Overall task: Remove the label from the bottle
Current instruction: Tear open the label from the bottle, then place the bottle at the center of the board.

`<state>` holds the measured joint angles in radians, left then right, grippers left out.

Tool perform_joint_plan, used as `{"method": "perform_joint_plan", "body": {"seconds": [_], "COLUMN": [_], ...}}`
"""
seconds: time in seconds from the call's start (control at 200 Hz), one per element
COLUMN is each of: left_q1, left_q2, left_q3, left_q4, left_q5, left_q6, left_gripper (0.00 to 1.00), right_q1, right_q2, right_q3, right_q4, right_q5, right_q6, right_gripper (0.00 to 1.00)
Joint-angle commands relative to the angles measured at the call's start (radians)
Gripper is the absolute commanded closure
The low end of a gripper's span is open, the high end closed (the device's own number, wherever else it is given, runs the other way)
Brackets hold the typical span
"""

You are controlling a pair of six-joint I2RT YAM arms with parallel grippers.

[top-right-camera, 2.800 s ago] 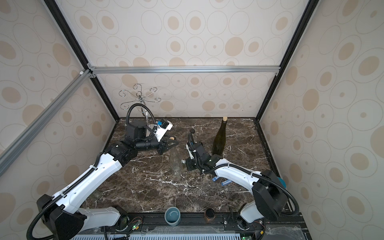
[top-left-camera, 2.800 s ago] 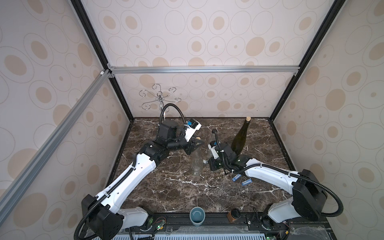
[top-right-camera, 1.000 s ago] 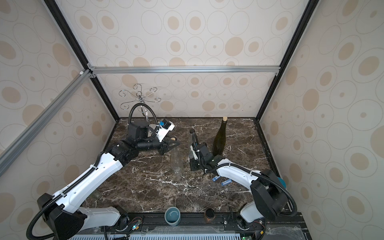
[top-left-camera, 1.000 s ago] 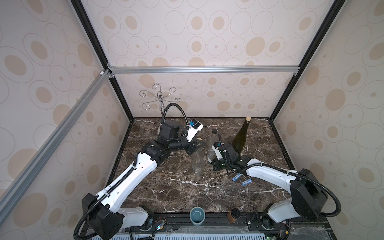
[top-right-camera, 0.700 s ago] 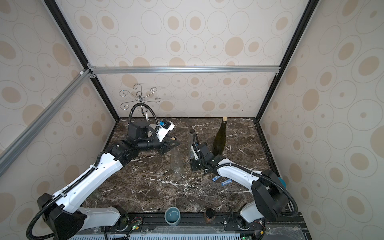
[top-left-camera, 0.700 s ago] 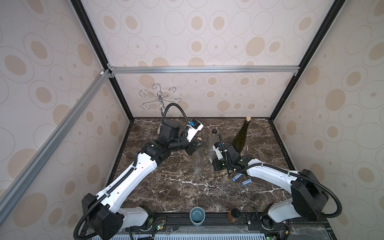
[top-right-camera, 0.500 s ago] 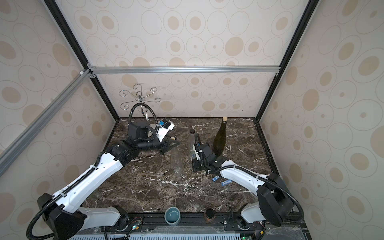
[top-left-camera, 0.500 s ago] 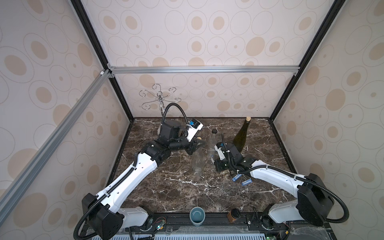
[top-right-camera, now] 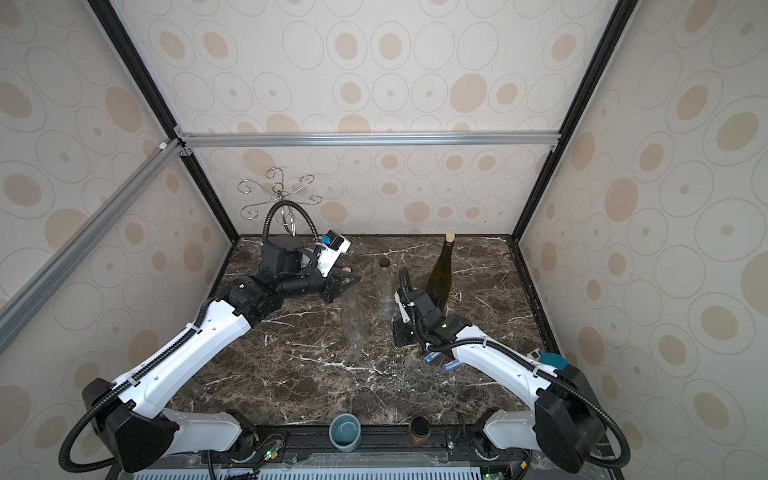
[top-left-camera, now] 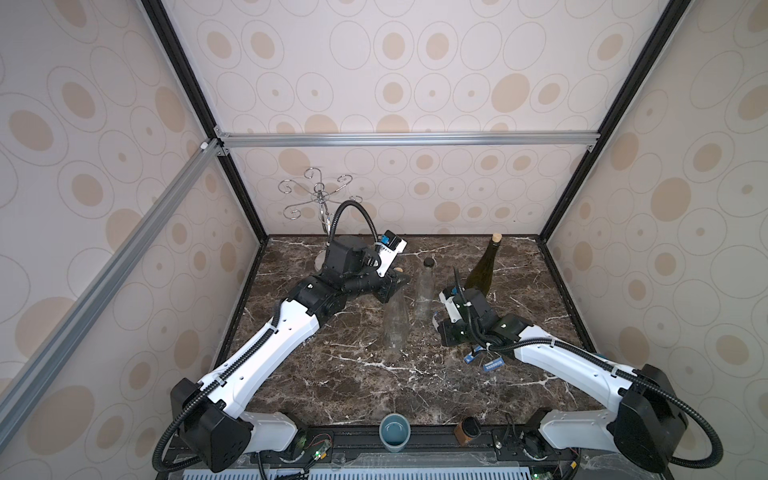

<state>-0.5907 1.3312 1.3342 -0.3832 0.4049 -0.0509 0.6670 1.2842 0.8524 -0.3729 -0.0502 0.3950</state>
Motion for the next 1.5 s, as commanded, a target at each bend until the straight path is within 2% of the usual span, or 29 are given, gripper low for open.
{"method": "perform_joint_plan", "body": {"seconds": [0.0, 0.24, 0.46, 0.68, 0.795, 0.835, 0.89, 0.965, 1.06, 1.266, 1.496], "left_q1": [-0.001, 0.015, 0.05, 0.099, 0.113, 0.116, 0.118, 0.12, 0.121, 0.123, 0.123], "left_q2": [0.005, 0.019, 0.034, 0.051, 0.062, 0.063, 0.063, 0.062, 0.057, 0.045, 0.005], "left_q3": [0.063, 0.06, 0.042, 0.034, 0.033, 0.033, 0.031, 0.03, 0.032, 0.044, 0.085], "left_q4": [0.04, 0.098, 0.149, 0.192, 0.202, 0.205, 0.207, 0.205, 0.203, 0.192, 0.162], "left_q5": [-0.083, -0.162, -0.18, -0.149, -0.141, -0.138, -0.137, -0.136, -0.136, -0.144, -0.199], "left_q6": [-0.001, 0.006, 0.025, 0.023, 0.019, 0.017, 0.014, 0.011, 0.01, 0.009, 0.01], "left_gripper": [1.0, 1.0, 1.0, 1.0, 0.89, 0.81, 0.63, 0.53, 0.43, 0.27, 0.05], "right_q1": [-0.007, -0.013, -0.016, -0.018, -0.019, -0.02, -0.02, -0.02, -0.019, -0.021, -0.021], "right_q2": [-0.018, -0.046, -0.068, -0.085, -0.086, -0.086, -0.088, -0.086, -0.085, -0.086, -0.095], "right_q3": [-0.006, -0.032, -0.044, -0.053, -0.053, -0.053, -0.053, -0.052, -0.049, -0.041, -0.019], "right_q4": [-0.052, -0.047, -0.052, -0.059, -0.06, -0.061, -0.061, -0.061, -0.063, -0.073, -0.15], "right_q5": [-0.004, 0.001, 0.008, 0.016, 0.016, 0.017, 0.016, 0.016, 0.015, 0.013, 0.027], "right_q6": [-0.004, 0.007, 0.011, 0.013, 0.015, 0.014, 0.015, 0.014, 0.011, 0.01, 0.016], "right_gripper": [1.0, 1.0, 1.0, 1.0, 1.0, 1.0, 1.0, 1.0, 1.0, 1.0, 1.0]}}
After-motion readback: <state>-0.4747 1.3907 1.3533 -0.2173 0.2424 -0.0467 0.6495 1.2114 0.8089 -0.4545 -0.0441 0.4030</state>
